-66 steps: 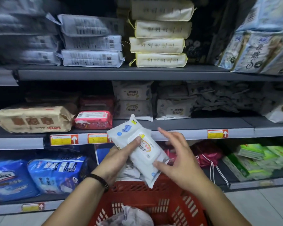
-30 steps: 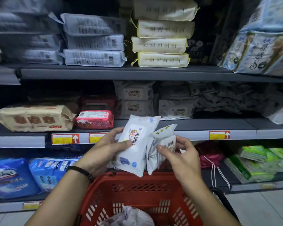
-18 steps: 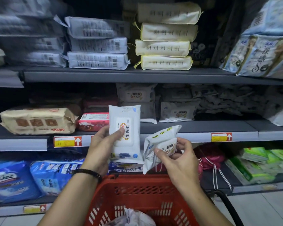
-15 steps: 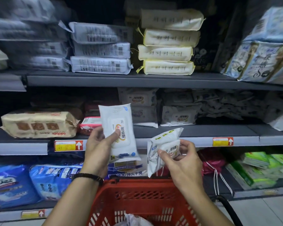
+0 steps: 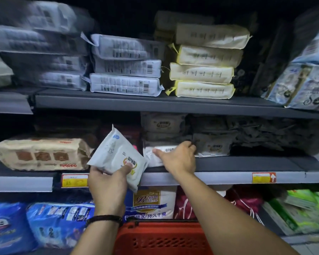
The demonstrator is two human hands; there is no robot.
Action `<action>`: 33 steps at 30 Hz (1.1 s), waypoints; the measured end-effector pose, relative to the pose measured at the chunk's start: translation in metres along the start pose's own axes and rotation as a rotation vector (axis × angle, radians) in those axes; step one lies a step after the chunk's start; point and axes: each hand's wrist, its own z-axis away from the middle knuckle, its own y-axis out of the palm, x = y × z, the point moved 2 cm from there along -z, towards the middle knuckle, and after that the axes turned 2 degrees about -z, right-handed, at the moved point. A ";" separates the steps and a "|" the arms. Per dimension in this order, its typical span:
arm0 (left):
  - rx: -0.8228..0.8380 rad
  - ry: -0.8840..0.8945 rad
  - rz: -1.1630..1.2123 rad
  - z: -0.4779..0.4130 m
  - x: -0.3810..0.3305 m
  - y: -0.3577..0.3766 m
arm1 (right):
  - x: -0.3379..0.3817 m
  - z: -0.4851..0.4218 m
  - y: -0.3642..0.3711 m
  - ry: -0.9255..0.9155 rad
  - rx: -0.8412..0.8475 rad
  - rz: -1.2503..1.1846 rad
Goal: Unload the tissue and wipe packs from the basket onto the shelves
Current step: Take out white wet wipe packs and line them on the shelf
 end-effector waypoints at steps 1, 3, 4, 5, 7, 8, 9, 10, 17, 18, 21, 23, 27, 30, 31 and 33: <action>-0.003 0.001 0.005 0.000 0.000 0.000 | -0.003 -0.002 0.003 -0.002 0.007 0.012; 0.005 -0.014 0.048 -0.001 -0.001 0.000 | -0.007 -0.004 0.009 -0.026 -0.001 0.010; 0.012 -0.028 0.074 -0.001 -0.002 0.001 | -0.008 -0.005 0.010 -0.043 -0.005 0.005; 0.019 -0.046 0.096 0.001 -0.003 0.003 | -0.009 -0.006 0.009 -0.055 -0.002 0.002; 0.048 -0.092 0.145 0.006 -0.004 0.008 | -0.012 -0.009 0.005 -0.068 0.032 -0.004; 0.064 -0.120 0.167 0.009 -0.004 0.011 | -0.014 -0.011 0.002 -0.075 0.056 -0.014; 0.080 -0.146 0.182 0.011 -0.003 0.014 | -0.017 -0.011 -0.004 -0.088 0.075 -0.026; 0.093 -0.164 0.189 0.014 -0.001 0.018 | -0.022 -0.010 -0.010 -0.120 0.073 -0.040; 0.213 -0.211 0.160 0.030 0.018 0.043 | -0.088 0.017 -0.033 -0.150 0.236 -0.455; 0.255 -0.239 0.171 0.033 0.022 0.049 | -0.091 0.019 -0.031 -0.156 0.319 -0.484; 0.365 -0.280 0.185 0.040 0.026 0.063 | -0.093 0.015 -0.031 -0.179 0.366 -0.562; 0.413 -0.232 0.121 0.034 0.023 0.068 | -0.094 0.003 -0.037 -0.178 0.276 -0.614; 0.337 0.206 -0.450 0.003 0.018 0.073 | -0.100 -0.018 -0.046 -0.176 0.163 -0.539; 0.225 0.468 -0.778 -0.001 0.027 0.076 | -0.104 -0.018 -0.042 -0.224 0.121 -0.342; 0.166 0.559 -0.844 0.000 0.029 0.075 | -0.105 -0.016 -0.038 -0.256 0.111 -0.291; 0.107 0.704 -0.889 0.003 0.034 0.075 | -0.104 -0.014 -0.031 -0.302 0.087 -0.165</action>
